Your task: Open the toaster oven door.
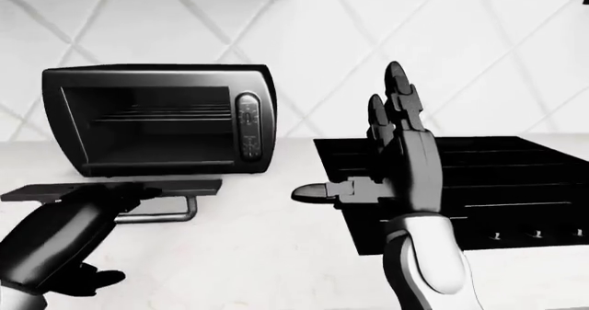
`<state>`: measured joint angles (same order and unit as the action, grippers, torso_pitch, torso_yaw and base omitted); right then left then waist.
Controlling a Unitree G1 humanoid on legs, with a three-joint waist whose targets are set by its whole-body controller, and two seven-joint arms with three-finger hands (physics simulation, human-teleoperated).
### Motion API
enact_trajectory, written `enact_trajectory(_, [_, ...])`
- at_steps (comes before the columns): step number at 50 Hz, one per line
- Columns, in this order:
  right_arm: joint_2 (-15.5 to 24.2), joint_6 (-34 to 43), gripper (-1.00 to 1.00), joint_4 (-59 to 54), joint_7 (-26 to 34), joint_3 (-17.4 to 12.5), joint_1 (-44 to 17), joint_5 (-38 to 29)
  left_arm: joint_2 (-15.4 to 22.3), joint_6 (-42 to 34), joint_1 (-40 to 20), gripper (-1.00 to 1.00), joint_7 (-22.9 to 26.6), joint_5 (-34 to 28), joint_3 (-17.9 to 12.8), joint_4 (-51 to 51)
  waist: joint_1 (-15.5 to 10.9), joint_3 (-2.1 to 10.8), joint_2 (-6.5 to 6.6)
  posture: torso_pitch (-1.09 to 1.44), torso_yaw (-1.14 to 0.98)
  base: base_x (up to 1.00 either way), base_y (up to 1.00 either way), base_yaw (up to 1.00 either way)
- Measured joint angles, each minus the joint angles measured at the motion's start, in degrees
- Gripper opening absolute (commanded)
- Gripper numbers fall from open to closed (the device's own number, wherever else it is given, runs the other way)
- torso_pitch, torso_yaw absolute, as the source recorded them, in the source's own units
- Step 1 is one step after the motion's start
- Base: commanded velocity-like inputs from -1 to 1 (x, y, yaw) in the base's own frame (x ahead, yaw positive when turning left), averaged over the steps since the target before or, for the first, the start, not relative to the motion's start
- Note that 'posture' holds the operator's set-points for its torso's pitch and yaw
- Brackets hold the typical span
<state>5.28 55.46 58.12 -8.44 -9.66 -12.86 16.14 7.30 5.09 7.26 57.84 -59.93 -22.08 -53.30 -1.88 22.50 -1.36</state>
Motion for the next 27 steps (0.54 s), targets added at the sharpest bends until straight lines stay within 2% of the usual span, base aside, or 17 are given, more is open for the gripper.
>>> enact_trajectory(4, [0.0,-0.4,1.0,-0.6,0.0,0.2,0.4,-0.3,-1.0,1.4,1.9,0.43,1.8,1.3,-1.8,-1.6,0.3,-0.2,0.17,-0.55,0.0,0.0,0.0,0.0])
enact_trajectory(10, [-0.2,-0.4,1.0,0.1,0.1,0.5,0.3,-0.2,0.0,-0.3,-1.7,0.44,4.8,2.5,-3.8,-5.6,0.9,-0.36,0.31,-0.55,0.0,0.0,0.0,0.0])
enact_trajectory(13, [-0.2,-0.8,1.0,0.1,0.1,0.3,0.3,-0.2,0.0,-1.0,-4.9,0.45,5.9,3.3,-5.8,-6.3,1.0,-0.59,0.41,-0.55,0.0,0.0,0.0,0.0])
enact_trajectory(16, [-0.2,-0.9,1.0,-0.2,0.1,0.3,0.4,-0.3,0.3,-2.4,-10.7,0.49,7.2,3.5,-7.5,-5.9,0.8,-1.17,0.4,-0.55,0.0,0.0,0.0,0.0])
enact_trajectory(22, [-0.1,-0.2,1.0,-0.1,0.1,0.0,0.2,0.0,2.8,-8.0,-20.4,0.55,7.9,3.5,-6.3,-6.3,0.6,-2.28,0.63,-0.55,0.0,0.0,0.0,0.0])
enact_trajectory(27, [0.1,1.0,1.0,1.0,-0.4,-0.5,-0.5,0.7,5.3,-12.6,-25.2,0.6,7.7,3.8,-6.2,-6.6,0.7,-2.86,0.84,-0.55,0.0,0.0,0.0,0.0])
